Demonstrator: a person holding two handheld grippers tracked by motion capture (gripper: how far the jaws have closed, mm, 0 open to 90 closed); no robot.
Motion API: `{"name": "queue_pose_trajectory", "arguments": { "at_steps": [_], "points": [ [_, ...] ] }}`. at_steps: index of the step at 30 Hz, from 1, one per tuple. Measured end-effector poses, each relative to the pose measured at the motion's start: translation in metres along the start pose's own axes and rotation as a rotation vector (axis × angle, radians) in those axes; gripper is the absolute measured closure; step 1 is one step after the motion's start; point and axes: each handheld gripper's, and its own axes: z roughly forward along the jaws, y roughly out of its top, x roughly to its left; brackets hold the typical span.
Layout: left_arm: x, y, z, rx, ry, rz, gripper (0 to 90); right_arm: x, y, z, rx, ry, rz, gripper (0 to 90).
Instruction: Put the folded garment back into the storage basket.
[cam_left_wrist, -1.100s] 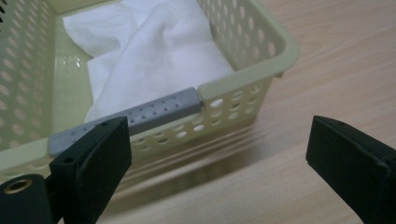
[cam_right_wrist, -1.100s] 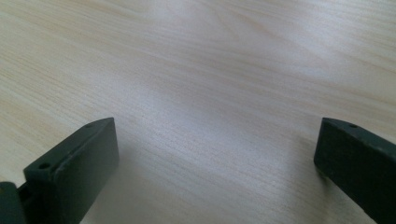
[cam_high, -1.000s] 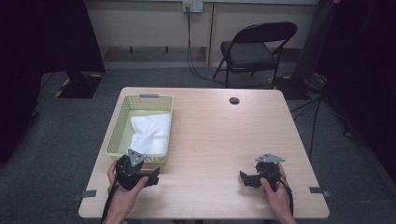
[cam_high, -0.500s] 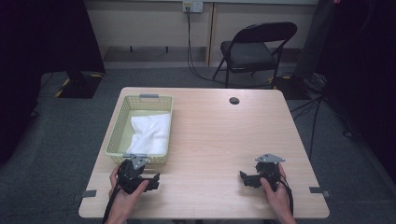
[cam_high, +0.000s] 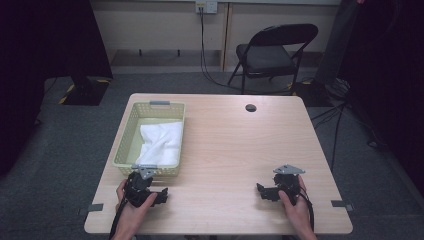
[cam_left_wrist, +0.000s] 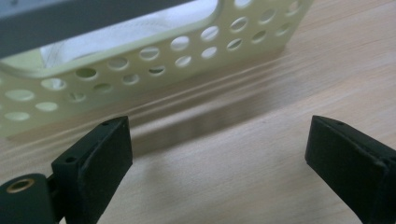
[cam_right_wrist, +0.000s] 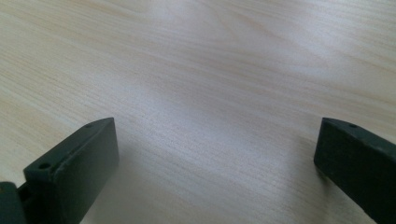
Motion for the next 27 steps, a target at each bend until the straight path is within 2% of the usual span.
{"name": "queue_pose_trajectory", "arguments": {
  "at_steps": [6,10,14,17,19,27],
  "points": [
    [-0.002,-0.003,0.004,0.031,0.004,0.009,6.9,0.000,0.000,0.000,0.000,0.000,0.000,0.0],
    [-0.001,-0.005,0.008,0.046,0.001,0.002,6.9,0.000,0.000,0.000,0.000,0.000,0.000,0.0],
    [0.002,-0.004,0.010,0.038,-0.004,-0.012,6.0,0.000,0.000,0.000,0.000,0.000,0.000,0.0],
    [0.005,-0.004,0.013,0.046,-0.022,-0.034,2.7,0.000,0.000,0.000,0.000,0.000,0.000,0.0],
    [0.007,-0.004,0.013,0.046,-0.025,-0.035,0.6,0.000,0.000,0.000,0.000,0.000,0.000,0.0],
    [0.005,-0.005,0.014,0.037,-0.013,-0.055,0.0,0.000,0.000,0.000,0.000,-0.004,0.003,0.0]
  ]
}}
